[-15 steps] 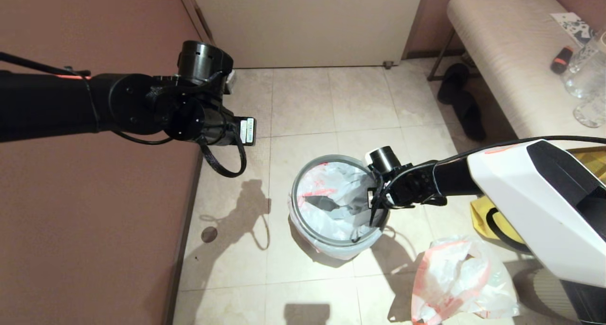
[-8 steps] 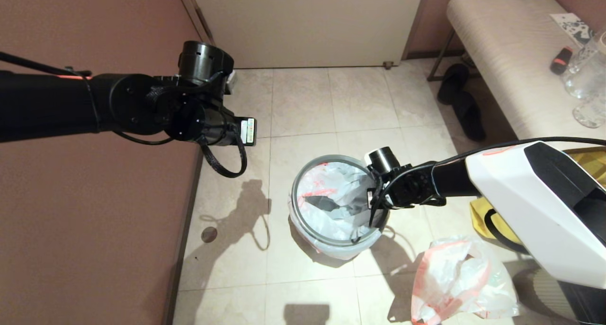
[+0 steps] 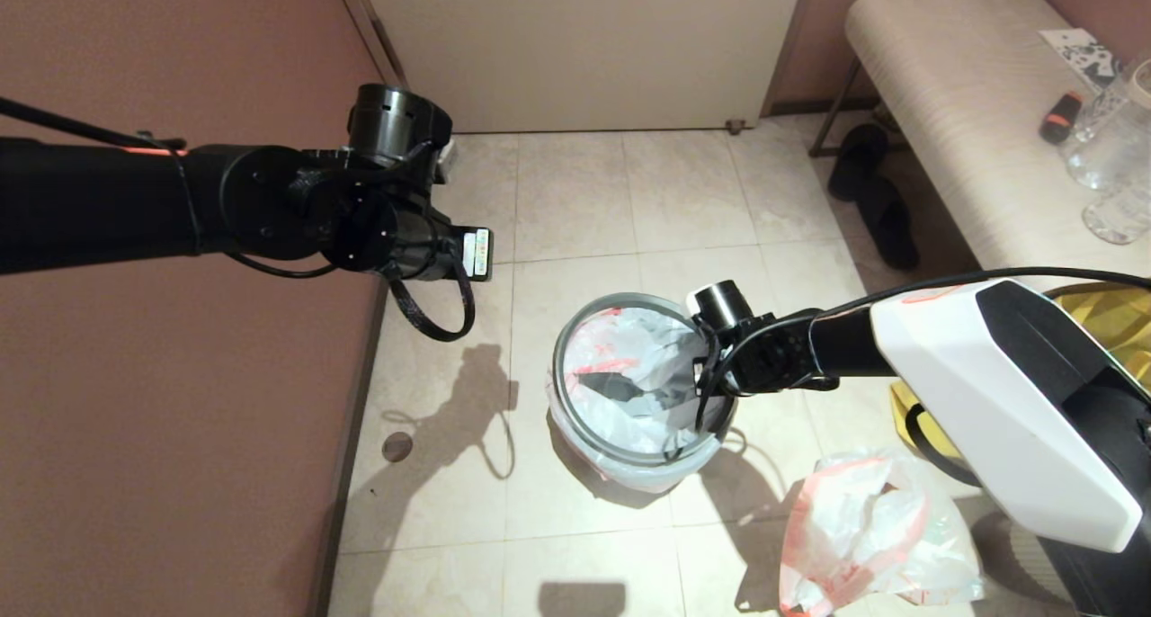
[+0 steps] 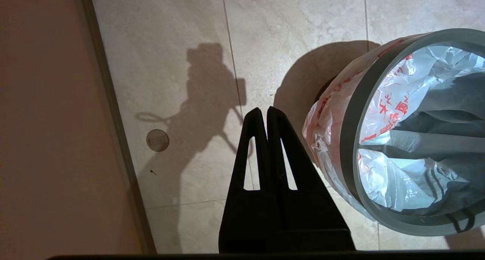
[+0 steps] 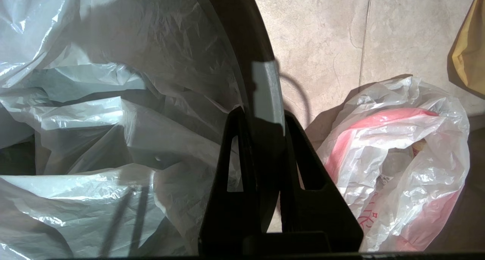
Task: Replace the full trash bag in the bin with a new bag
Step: Place the trash can ring on the trash can
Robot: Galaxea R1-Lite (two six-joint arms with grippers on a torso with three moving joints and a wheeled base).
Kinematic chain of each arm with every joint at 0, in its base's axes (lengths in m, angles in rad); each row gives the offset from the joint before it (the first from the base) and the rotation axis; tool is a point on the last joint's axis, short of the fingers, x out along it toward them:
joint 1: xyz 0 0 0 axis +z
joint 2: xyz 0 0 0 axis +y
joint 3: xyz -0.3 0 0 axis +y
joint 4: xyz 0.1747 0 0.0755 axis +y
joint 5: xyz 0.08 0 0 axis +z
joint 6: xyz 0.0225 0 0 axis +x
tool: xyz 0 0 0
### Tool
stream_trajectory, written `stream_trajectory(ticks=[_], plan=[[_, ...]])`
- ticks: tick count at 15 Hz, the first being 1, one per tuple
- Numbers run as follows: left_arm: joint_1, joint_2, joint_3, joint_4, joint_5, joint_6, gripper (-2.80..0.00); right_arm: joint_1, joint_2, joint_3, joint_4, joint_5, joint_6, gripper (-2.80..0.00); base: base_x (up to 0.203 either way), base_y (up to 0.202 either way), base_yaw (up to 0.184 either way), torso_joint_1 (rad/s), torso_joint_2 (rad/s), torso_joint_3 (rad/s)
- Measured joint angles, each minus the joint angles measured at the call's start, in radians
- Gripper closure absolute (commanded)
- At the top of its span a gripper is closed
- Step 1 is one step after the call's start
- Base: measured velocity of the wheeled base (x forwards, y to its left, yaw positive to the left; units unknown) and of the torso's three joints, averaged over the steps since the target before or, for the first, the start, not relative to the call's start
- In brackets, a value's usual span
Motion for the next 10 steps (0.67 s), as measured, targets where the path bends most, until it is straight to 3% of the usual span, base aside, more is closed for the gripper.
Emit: stream_trajectory(ticks=[10], plan=[[0.002,-0.019,0.002,0.0,0.0,0.0,0.0,0.034,-0.129,0.095,0.021,-0.035,0.002,0.0,0.0,0.0,0.0,0.0,0.0,0.0]])
